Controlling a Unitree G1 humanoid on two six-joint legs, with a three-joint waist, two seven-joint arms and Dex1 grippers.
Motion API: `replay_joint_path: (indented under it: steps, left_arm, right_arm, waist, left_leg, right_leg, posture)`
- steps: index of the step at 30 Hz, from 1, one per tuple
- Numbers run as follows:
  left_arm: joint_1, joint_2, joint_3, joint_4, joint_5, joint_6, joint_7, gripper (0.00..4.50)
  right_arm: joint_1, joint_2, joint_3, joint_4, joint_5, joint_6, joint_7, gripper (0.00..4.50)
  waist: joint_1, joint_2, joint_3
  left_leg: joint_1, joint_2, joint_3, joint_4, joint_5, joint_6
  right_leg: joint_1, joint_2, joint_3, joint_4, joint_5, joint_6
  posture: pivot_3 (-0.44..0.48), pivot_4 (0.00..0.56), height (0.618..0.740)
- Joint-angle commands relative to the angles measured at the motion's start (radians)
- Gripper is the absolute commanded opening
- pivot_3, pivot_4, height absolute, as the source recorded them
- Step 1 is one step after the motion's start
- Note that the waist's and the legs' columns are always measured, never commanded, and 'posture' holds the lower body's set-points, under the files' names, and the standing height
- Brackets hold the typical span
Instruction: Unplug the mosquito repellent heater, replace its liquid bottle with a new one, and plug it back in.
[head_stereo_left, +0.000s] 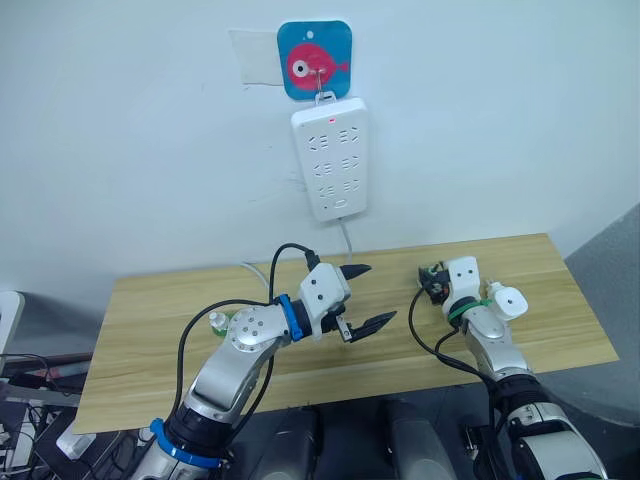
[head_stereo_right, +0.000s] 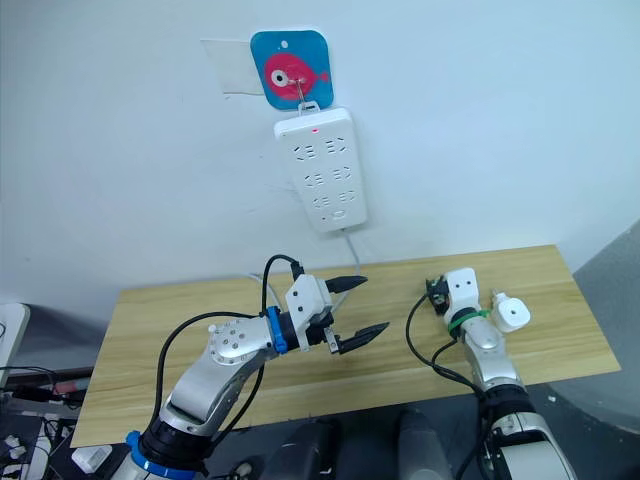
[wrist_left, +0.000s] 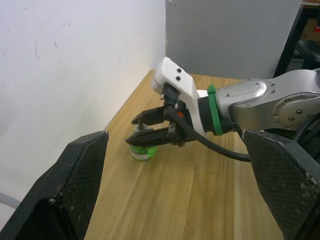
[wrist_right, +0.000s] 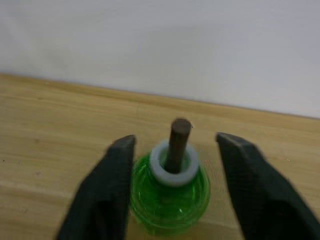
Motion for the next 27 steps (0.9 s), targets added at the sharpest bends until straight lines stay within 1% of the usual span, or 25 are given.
replay_joint_path:
  steps: [1, 2, 3, 5, 6, 8, 9, 10, 12, 14, 17, 19, 20, 23, 25, 27]
  left_arm:
    - [0.046, 0.009, 0.032, -0.060, -0.016, 0.012, 0.017, 4.50]
    - [0.069, 0.006, 0.049, -0.074, -0.031, 0.026, 0.032, 4.50]
    - [0.083, 0.003, 0.061, -0.084, -0.041, 0.036, 0.042, 4.50]
    - [0.111, -0.011, 0.087, -0.108, -0.058, 0.053, 0.073, 4.50]
    - [0.133, -0.021, 0.107, -0.127, -0.067, 0.054, 0.093, 4.50]
    - [0.201, -0.042, 0.158, -0.178, -0.102, 0.065, 0.141, 4.50]
    - [0.242, -0.049, 0.185, -0.203, -0.092, 0.066, 0.178, 4.50]
    - [0.286, -0.048, 0.211, -0.225, -0.072, 0.081, 0.218, 4.50]
    - [0.384, -0.070, 0.274, -0.265, -0.093, 0.086, 0.274, 4.50]
    - [0.494, -0.121, 0.342, -0.278, -0.085, 0.041, 0.353, 4.50]
    - [0.634, -0.174, 0.383, -0.236, 0.006, -0.098, 0.427, 4.50]
    - [0.664, -0.203, 0.392, -0.215, 0.031, -0.144, 0.464, 4.50]
    - [0.686, -0.228, 0.412, -0.178, 0.053, -0.196, 0.501, 4.50]
    - [0.721, -0.272, 0.438, -0.102, 0.098, -0.298, 0.557, 4.50]
    - [0.723, -0.281, 0.436, -0.039, 0.095, -0.349, 0.546, 4.50]
    - [0.687, -0.291, 0.450, 0.057, 0.070, -0.398, 0.537, 4.50]
  right_arm:
    - [0.057, -0.013, -0.029, -0.136, 0.016, 0.027, 0.040, 4.10]
    - [0.090, -0.020, -0.034, -0.193, 0.027, 0.052, 0.054, 4.43]
    - [0.112, -0.025, -0.038, -0.234, 0.031, 0.071, 0.063, 4.47]
    - [0.162, -0.038, -0.046, -0.329, 0.042, 0.125, 0.083, 4.47]
    - [0.200, -0.050, -0.046, -0.405, 0.051, 0.165, 0.098, 4.47]
    - [0.289, -0.098, -0.032, -0.588, 0.062, 0.285, 0.135, 4.47]
    - [0.322, -0.126, -0.017, -0.669, 0.060, 0.321, 0.160, 4.47]
    - [0.343, -0.154, 0.001, -0.742, 0.060, 0.360, 0.190, 4.47]
    - [0.350, -0.192, 0.036, -0.858, 0.088, 0.433, 0.255, 4.47]
    - [0.304, -0.205, 0.073, -0.931, 0.144, 0.524, 0.326, 4.47]
    - [0.187, -0.211, 0.144, -0.953, 0.180, 0.592, 0.440, 4.47]
    - [0.147, -0.210, 0.161, -0.952, 0.195, 0.611, 0.479, 4.47]
    - [0.102, -0.200, 0.190, -0.947, 0.203, 0.613, 0.519, 4.47]
    - [0.028, -0.193, 0.243, -0.935, 0.212, 0.616, 0.603, 4.47]
    - [-0.005, -0.198, 0.265, -0.919, 0.226, 0.606, 0.671, 4.47]
    - [-0.043, -0.203, 0.292, -0.911, 0.239, 0.602, 0.750, 4.47]
  waist:
    - [0.000, 0.000, 0.000]
    - [0.000, 0.000, 0.000]
    - [0.000, 0.000, 0.000]
    - [0.003, 0.000, 0.000]
    - [0.004, 0.000, 0.000]
    - [0.006, 0.001, 0.001]
    - [0.007, 0.000, 0.001]
    - [0.006, 0.000, 0.001]
    - [0.004, 0.000, 0.002]
    - [0.004, -0.002, 0.003]
    - [0.012, -0.008, 0.007]
    - [0.036, -0.010, 0.010]
    - [0.049, -0.010, 0.010]
    - [0.069, -0.013, 0.012]
    - [0.082, -0.014, 0.013]
    - [0.085, -0.014, 0.014]
  left_leg:
    - [0.000, 0.000, 0.000, 0.000, 0.000, 0.000]
    - [0.000, 0.000, 0.000, 0.000, 0.000, 0.000]
    - [0.000, 0.000, 0.000, 0.000, 0.000, 0.000]
    - [0.000, 0.000, -0.001, 0.000, -0.002, 0.003]
    - [0.000, 0.000, -0.001, 0.000, -0.002, 0.004]
    - [0.000, 0.000, -0.001, 0.000, -0.003, 0.004]
    - [0.000, 0.000, -0.001, 0.000, -0.003, 0.004]
    - [0.000, 0.000, -0.001, -0.001, -0.003, 0.004]
    - [0.000, 0.001, -0.001, -0.001, -0.003, 0.004]
    - [0.001, 0.002, 0.000, -0.001, -0.003, 0.004]
    - [0.001, 0.004, 0.000, -0.001, -0.003, 0.004]
    - [0.001, 0.004, -0.002, -0.001, -0.003, 0.004]
    - [0.000, 0.004, -0.003, -0.001, -0.003, 0.004]
    - [-0.002, 0.002, -0.005, 0.000, -0.003, 0.004]
    - [-0.003, 0.001, -0.005, 0.000, -0.003, 0.004]
    - [-0.003, 0.001, -0.005, 0.000, -0.003, 0.004]
  right_leg:
    - [0.000, 0.000, 0.000, 0.000, 0.000, 0.000]
    - [0.000, 0.000, 0.000, 0.000, 0.000, 0.000]
    - [0.000, 0.000, 0.000, 0.000, 0.000, 0.000]
    - [0.000, 0.000, 0.000, 0.000, 0.000, 0.000]
    - [0.000, -0.001, 0.000, 0.000, 0.000, 0.000]
    - [0.000, -0.001, 0.000, 0.000, 0.000, 0.000]
    - [0.000, -0.002, 0.000, -0.001, 0.000, 0.000]
    - [0.000, -0.001, 0.000, -0.001, 0.000, 0.000]
    - [0.000, -0.001, 0.000, -0.001, -0.001, 0.000]
    - [0.000, -0.001, 0.000, -0.001, -0.002, -0.001]
    - [0.002, -0.001, -0.002, -0.003, -0.003, -0.002]
    - [0.002, -0.002, -0.003, -0.004, -0.003, -0.003]
    - [0.002, -0.002, -0.004, -0.005, -0.003, -0.003]
    - [0.001, -0.004, -0.005, -0.006, -0.003, -0.003]
    - [0.001, -0.004, -0.005, -0.006, -0.003, -0.002]
    - [0.001, -0.005, -0.006, -0.007, -0.003, -0.002]
  posture:
    - [-0.052, 0.267, 0.740]
    - [-0.047, 0.275, 0.740]
    - [-0.047, 0.275, 0.740]
    - [-0.032, 0.283, 0.740]
    - [-0.028, 0.285, 0.740]
    - [-0.019, 0.289, 0.740]
    - [-0.015, 0.292, 0.740]
    - [-0.011, 0.293, 0.740]
    - [-0.001, 0.296, 0.740]
    - [0.013, 0.299, 0.740]
    - [0.027, 0.300, 0.740]
    - [0.036, 0.300, 0.740]
    - [0.046, 0.301, 0.740]
    - [0.060, 0.302, 0.740]
    - [0.071, 0.302, 0.740]
    - [0.079, 0.306, 0.740]
